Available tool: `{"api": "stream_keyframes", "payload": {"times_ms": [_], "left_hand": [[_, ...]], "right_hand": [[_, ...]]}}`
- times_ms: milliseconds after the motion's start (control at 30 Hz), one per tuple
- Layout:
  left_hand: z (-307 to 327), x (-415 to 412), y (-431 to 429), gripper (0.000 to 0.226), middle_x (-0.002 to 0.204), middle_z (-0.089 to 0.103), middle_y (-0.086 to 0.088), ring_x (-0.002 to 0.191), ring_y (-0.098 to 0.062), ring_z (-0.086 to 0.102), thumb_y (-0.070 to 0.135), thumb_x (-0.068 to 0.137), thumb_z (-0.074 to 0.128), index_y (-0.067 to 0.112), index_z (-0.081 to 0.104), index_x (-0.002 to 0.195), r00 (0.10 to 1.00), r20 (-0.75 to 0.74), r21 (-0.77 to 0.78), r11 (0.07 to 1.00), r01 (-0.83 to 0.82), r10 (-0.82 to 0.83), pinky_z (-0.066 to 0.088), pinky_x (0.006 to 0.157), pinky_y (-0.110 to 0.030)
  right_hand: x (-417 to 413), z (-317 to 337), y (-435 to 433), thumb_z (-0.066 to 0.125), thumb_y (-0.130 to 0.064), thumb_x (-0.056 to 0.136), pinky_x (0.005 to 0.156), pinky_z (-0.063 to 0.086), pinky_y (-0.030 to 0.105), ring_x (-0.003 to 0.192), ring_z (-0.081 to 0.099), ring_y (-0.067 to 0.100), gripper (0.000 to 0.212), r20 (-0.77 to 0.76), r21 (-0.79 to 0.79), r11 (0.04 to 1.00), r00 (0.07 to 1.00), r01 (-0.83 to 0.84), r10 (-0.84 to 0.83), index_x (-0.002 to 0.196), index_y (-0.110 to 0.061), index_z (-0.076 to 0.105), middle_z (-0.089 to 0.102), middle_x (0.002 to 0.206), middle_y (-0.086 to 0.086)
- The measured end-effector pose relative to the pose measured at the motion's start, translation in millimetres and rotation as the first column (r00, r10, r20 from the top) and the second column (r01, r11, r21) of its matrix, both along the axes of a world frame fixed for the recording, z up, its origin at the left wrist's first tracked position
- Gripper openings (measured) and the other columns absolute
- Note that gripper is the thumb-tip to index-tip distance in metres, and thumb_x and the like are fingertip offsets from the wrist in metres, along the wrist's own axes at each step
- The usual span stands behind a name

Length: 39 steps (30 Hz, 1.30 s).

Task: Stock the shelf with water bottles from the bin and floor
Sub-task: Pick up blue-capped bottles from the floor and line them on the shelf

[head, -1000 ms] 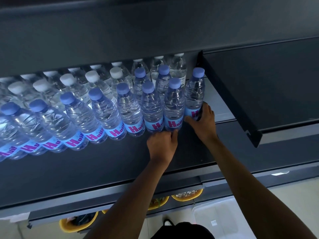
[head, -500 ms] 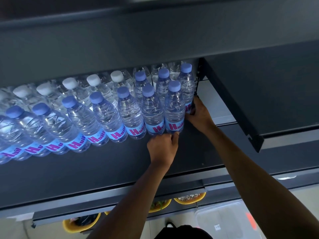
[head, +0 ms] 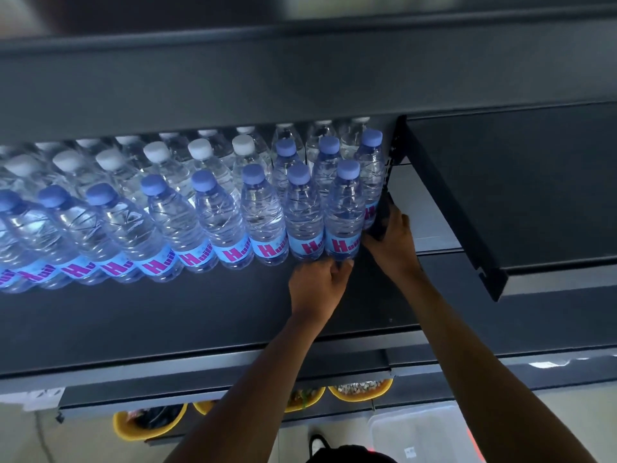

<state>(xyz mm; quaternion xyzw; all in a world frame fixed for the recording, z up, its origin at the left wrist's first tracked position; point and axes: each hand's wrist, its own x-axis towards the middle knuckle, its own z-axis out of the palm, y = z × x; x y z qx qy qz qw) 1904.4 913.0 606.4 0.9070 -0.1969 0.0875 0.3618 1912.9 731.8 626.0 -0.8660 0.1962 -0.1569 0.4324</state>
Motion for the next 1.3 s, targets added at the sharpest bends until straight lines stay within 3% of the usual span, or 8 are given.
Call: {"api": "stream_keyframes", "payload": {"times_ms": [133,267,533,633,733,933,1133,1300], "left_hand": [[7.0,-10.8,20.7,0.031,0.061,0.057,0.006,0.060,-0.014,0.058,0.031,0.097,0.067,0.016,0.058,0.072,0.983,-0.155,-0.298,0.953,0.048,-0.098,0.042,0.058,-0.019],[5.4,-33.1,76.8,0.020,0.074,0.058,0.009,0.074,-0.014,0.058,0.037,0.093,0.065,0.022,0.061,0.081,0.996,-0.088,-0.343,0.939,-0.037,0.008,0.051,0.068,-0.033],[-11.6,-121.2,242.3,0.010,0.087,0.058,0.009,0.087,-0.014,0.055,0.031,0.093,0.061,0.026,0.060,0.085,0.880,-0.094,-0.424,0.781,-0.458,0.465,0.040,0.081,-0.016],[-42.8,-170.3,306.3,0.010,0.087,0.058,0.007,0.086,-0.015,0.057,0.033,0.093,0.061,0.028,0.059,0.085,0.760,-0.183,-0.443,0.638,-0.630,0.624,0.045,0.079,-0.024],[-83.6,-228.6,359.4,0.011,0.093,0.060,0.005,0.091,-0.020,0.057,0.031,0.093,0.065,0.021,0.062,0.089,0.611,-0.288,-0.375,0.500,-0.781,0.737,0.048,0.081,-0.038],[-167.9,-326.9,437.3,0.022,0.103,0.062,0.006,0.098,-0.018,0.056,0.036,0.091,0.064,0.017,0.065,0.101,0.331,-0.439,-0.268,0.230,-0.936,0.836,0.047,0.087,-0.036],[-312.8,-421.7,494.3,0.034,0.102,0.062,0.003,0.095,-0.015,0.053,0.043,0.087,0.059,0.013,0.065,0.100,0.049,-0.578,-0.068,0.012,-0.998,0.814,0.045,0.089,-0.037],[-471.0,-487.0,516.8,0.035,0.107,0.063,-0.005,0.098,-0.023,0.057,0.040,0.087,0.063,0.010,0.064,0.104,-0.122,-0.673,0.105,-0.070,-0.992,0.730,0.044,0.086,-0.032]], "right_hand": [[-36.9,3.1,24.4,0.076,-0.012,0.087,0.095,0.056,0.049,0.115,0.058,0.025,0.064,0.093,-0.020,0.995,0.991,0.100,-0.097,0.143,-0.009,0.044,0.050,0.133,0.012],[-74.4,4.2,80.1,0.076,-0.008,0.086,0.084,0.057,0.037,0.096,0.056,0.015,0.041,0.234,-0.046,0.997,0.971,0.066,-0.053,0.121,-0.011,0.055,0.051,0.116,0.003],[-114.6,-1.1,236.2,0.074,-0.004,0.088,0.075,0.047,0.023,0.082,0.056,0.015,0.023,0.201,-0.051,0.855,0.834,-0.516,0.514,0.103,-0.015,0.060,0.052,0.099,0.001],[-135.0,-21.0,302.4,0.071,-0.014,0.089,0.074,0.049,0.031,0.082,0.056,0.017,0.012,0.130,-0.090,0.719,0.708,-0.689,0.694,0.094,-0.016,0.060,0.052,0.093,-0.002],[-158.4,-48.9,364.6,0.069,-0.014,0.086,0.072,0.046,0.023,0.081,0.054,0.006,0.010,0.060,-0.096,0.564,0.561,-0.820,0.826,0.089,-0.011,0.060,0.050,0.091,-0.004],[-206.8,-133.7,479.7,0.066,-0.021,0.090,0.085,0.052,0.042,0.102,0.057,0.022,0.030,-0.071,-0.050,0.248,0.251,-0.968,0.965,0.116,-0.006,0.062,0.054,0.110,0.003],[-258.1,-286.2,580.0,0.069,-0.011,0.085,0.082,0.053,0.047,0.101,0.059,0.027,0.031,-0.190,-0.004,0.079,0.078,-0.997,0.979,0.115,-0.004,0.063,0.055,0.108,0.005],[-304.3,-455.5,632.3,0.068,-0.012,0.084,0.086,0.052,0.042,0.099,0.056,0.024,0.033,-0.327,0.032,-0.030,-0.039,-0.999,0.944,0.115,-0.003,0.062,0.056,0.108,0.011]]}}
